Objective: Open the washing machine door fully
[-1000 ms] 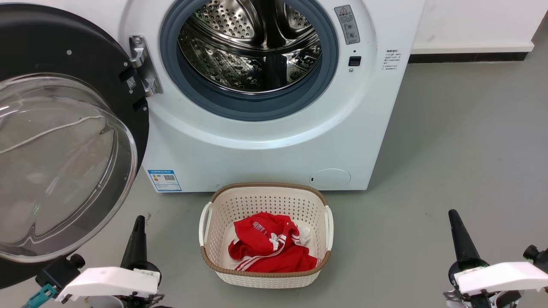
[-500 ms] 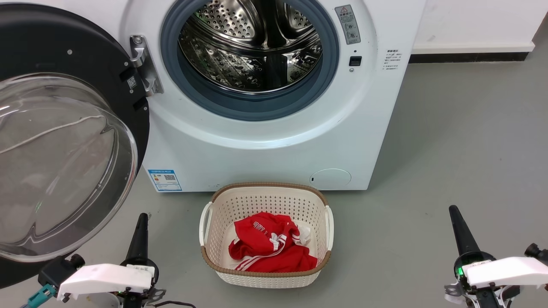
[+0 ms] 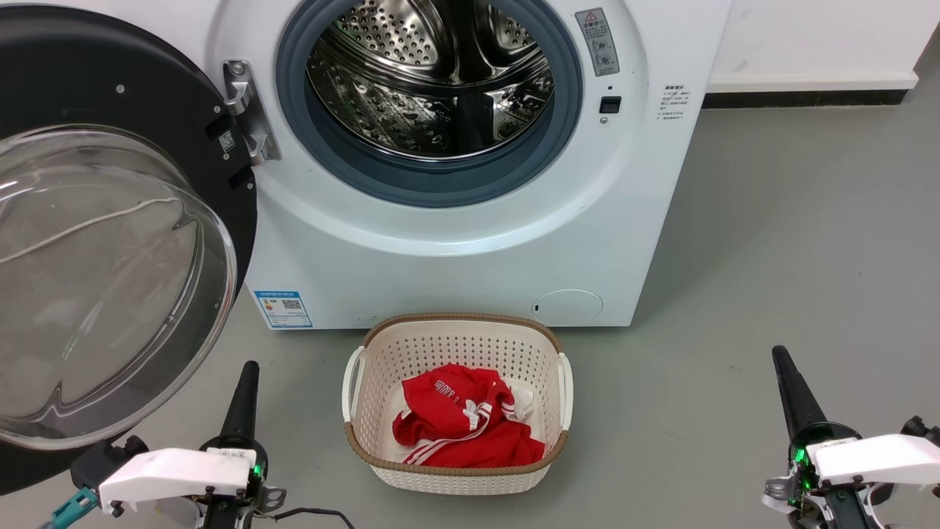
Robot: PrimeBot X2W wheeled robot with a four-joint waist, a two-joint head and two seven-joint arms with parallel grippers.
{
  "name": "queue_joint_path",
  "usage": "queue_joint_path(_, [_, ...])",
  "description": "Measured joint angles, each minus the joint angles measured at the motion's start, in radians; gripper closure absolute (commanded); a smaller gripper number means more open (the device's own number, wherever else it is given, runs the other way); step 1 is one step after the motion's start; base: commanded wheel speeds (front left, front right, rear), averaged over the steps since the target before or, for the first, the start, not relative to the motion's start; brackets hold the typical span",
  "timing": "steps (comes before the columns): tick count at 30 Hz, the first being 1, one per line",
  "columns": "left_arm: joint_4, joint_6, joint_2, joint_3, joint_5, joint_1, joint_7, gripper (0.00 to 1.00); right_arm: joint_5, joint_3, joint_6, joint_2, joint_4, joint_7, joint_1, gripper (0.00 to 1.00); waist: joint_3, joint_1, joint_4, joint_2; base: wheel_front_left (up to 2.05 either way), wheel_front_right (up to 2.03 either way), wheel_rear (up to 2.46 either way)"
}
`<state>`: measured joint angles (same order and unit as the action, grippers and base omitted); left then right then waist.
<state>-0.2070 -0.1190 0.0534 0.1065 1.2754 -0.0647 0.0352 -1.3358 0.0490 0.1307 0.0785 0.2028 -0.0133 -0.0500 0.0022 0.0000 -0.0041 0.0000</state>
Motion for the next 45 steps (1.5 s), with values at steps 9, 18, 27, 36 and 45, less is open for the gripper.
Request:
queue_joint_path(9, [-0.009,-0.001,-0.001,0.001,0.074,-0.006,0.018,1.0,-0.067,0.006,0.0,0.0,0.008,-0.015,-0.011,1.0,0.0,0.0001,0.001,0.0,0.0,0.0,0.0])
queue_joint_path(18, [-0.017,-0.004,-0.001,0.002,0.151,-0.019,0.037,1.0,-0.137,0.012,0.0,0.0,0.018,-0.033,-0.022,1.0,0.0,0.0001,0.002,0.0,0.0,0.0,0.0])
queue_joint_path(27, [-0.026,-0.005,-0.002,0.004,0.223,-0.025,0.052,1.0,-0.202,0.019,0.0,-0.001,0.026,-0.049,-0.034,1.0,0.001,0.0001,0.003,0.0,0.0,0.0,0.0])
queue_joint_path(36, [-0.035,-0.009,-0.002,0.006,0.3,-0.036,0.071,1.0,-0.27,0.026,0.0,-0.002,0.035,-0.066,-0.045,1.0,0.001,0.0001,0.004,0.0,0.0,0.0,0.0])
queue_joint_path(45, [-0.04,-0.01,-0.002,0.007,0.337,-0.041,0.08,1.0,-0.303,0.032,0.0,-0.003,0.04,-0.075,-0.049,1.0,0.001,0.0,0.004,0.0,0.0,0.0,0.0])
